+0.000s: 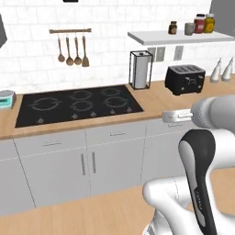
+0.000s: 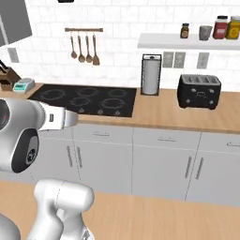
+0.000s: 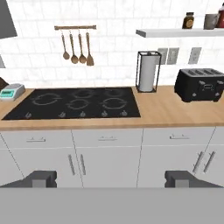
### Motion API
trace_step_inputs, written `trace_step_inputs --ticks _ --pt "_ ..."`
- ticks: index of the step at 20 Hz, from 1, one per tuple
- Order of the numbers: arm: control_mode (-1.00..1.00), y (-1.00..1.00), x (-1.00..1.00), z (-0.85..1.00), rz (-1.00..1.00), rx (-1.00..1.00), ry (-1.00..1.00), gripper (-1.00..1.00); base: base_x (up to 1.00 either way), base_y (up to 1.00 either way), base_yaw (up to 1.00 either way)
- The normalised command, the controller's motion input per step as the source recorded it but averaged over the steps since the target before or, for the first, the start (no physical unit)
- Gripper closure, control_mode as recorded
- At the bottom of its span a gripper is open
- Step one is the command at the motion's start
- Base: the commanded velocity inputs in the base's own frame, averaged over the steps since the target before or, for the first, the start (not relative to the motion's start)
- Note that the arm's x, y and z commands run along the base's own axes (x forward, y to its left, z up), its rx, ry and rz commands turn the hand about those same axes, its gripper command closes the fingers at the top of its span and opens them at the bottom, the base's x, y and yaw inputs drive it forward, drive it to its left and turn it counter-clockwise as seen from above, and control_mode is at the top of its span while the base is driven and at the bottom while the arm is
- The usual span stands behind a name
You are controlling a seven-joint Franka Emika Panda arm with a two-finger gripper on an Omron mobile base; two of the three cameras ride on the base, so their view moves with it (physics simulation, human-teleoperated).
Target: Gather all objects into one cabinet and sort the glasses and bowls to opposite sides.
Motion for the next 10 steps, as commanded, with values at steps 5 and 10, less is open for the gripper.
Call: trace_step_inputs --ticks 5,10 --pt "1.00 0.00 0.00 0.00 0.00 0.00 0.00 -1.00 0.11 -1.00 0.00" --pt "1.00 0.00 0.00 0.00 0.00 0.00 0.00 -1.00 0.21 -1.00 0.00"
